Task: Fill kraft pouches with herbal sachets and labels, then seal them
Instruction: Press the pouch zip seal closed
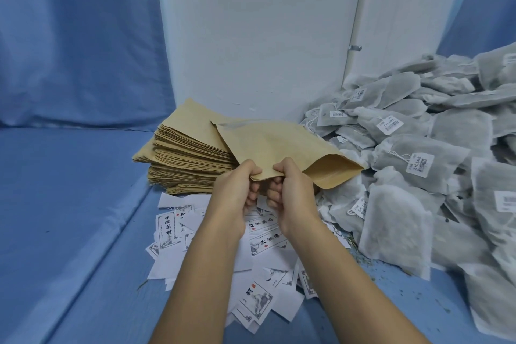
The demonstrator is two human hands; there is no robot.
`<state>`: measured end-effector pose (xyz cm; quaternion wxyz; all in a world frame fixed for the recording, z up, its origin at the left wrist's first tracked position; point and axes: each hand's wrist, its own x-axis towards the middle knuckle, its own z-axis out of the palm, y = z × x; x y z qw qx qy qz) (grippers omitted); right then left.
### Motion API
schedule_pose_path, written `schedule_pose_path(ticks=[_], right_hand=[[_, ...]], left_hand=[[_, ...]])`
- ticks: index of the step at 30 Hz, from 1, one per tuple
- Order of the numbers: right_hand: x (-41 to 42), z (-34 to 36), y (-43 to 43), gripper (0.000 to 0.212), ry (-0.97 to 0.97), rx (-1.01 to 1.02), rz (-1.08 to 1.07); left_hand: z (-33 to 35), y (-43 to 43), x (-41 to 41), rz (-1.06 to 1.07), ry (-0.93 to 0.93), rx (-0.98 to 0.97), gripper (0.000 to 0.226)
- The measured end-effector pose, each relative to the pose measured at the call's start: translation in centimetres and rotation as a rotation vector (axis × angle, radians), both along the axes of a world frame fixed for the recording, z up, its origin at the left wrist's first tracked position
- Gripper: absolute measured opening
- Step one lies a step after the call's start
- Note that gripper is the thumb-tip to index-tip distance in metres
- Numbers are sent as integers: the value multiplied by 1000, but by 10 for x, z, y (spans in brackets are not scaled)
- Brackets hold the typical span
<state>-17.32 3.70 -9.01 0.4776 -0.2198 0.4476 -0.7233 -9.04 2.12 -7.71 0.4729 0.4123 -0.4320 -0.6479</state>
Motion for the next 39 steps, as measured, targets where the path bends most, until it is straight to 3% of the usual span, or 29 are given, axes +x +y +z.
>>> schedule_pose_path(ticks=[21,27,32,39], right_hand=[[-12,2,3,31,-77,27,-1],[-8,1,0,27,-14,6,27],[-5,1,1,30,53,25,72],[-7,4,2,29,-99,12,15]], left_hand=[[5,-2,7,56,-13,-6,23],[5,2,3,169,62,32,22],[6,7,-3,88,54,34,17],[3,11,-11,271,119,39,17]])
